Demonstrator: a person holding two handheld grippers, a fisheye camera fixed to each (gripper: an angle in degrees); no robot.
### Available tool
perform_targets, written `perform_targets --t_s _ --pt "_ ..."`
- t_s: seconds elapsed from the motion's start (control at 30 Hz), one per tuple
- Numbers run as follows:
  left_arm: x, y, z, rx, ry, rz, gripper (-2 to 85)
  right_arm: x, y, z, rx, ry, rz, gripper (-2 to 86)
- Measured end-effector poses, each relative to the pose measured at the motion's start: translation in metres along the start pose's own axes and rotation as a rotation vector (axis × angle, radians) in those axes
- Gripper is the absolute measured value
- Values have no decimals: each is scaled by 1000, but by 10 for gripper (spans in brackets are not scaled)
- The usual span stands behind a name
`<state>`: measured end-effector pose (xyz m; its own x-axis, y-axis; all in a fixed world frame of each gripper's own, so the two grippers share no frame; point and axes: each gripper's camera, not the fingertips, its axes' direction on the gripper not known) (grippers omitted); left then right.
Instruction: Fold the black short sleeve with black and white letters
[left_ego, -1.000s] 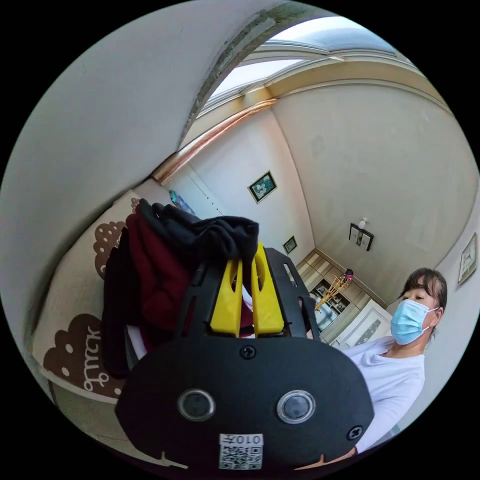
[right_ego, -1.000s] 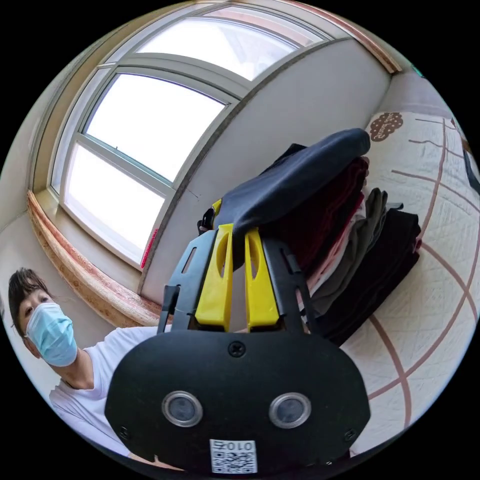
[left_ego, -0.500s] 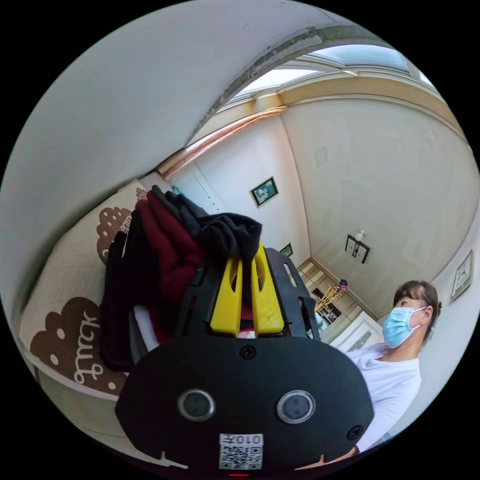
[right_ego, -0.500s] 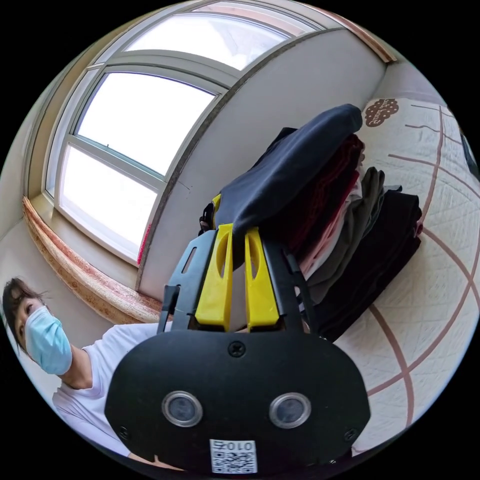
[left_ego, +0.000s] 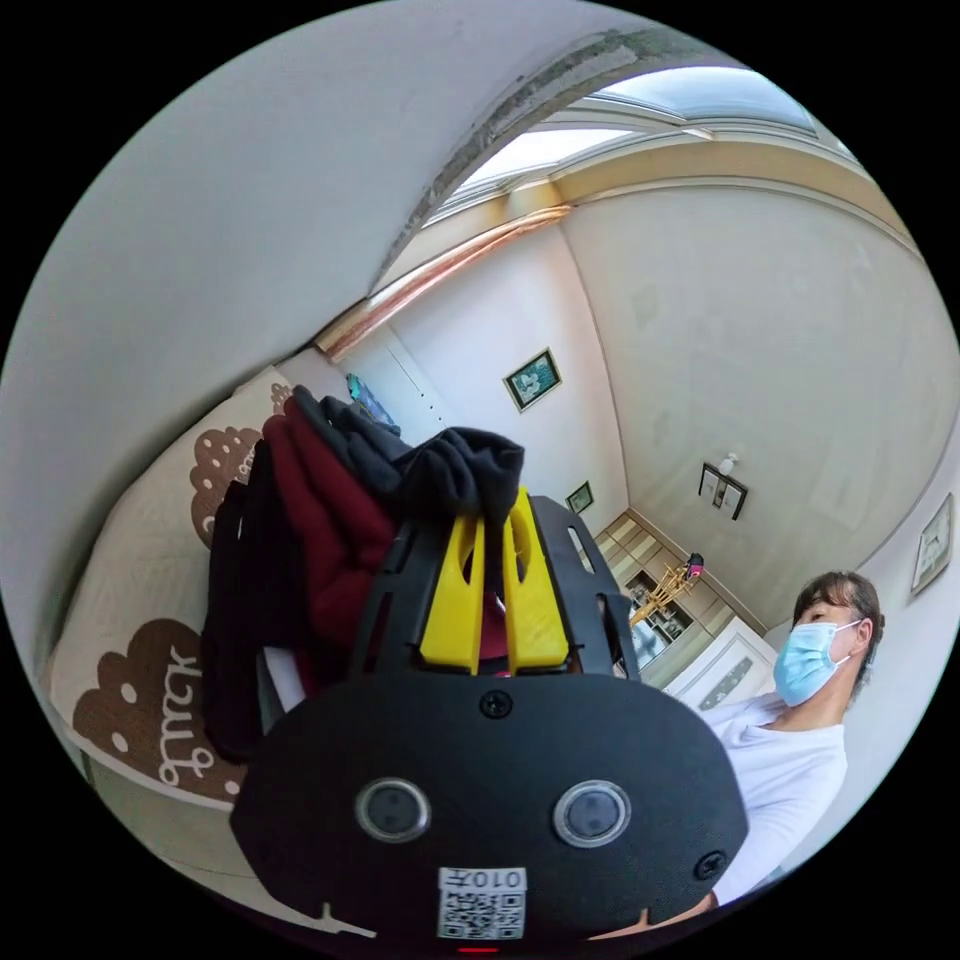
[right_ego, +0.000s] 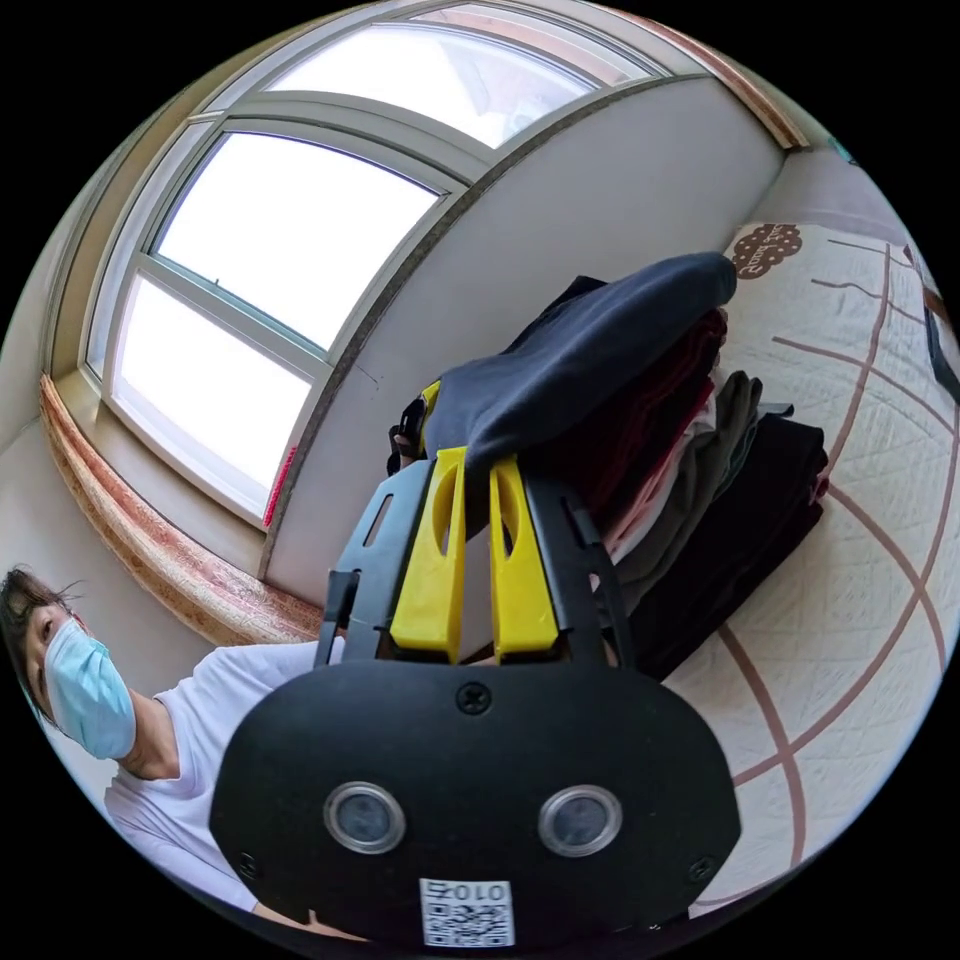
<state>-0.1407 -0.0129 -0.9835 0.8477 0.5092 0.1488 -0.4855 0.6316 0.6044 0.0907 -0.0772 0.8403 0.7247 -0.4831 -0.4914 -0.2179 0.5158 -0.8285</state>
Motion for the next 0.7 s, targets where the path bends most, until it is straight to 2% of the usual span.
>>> perform_targets --t_s 0.23,0.43,0.7 --pt "-18 16 -2 -38 48 -7 41 11 12 7 -23 5 24 53" --pt "-7 19 16 -87 -48 36 36 25 24 5 -24 -4 65 55" --pt "-16 47 30 -33 -37 12 34 30 44 5 -46 13 40 55"
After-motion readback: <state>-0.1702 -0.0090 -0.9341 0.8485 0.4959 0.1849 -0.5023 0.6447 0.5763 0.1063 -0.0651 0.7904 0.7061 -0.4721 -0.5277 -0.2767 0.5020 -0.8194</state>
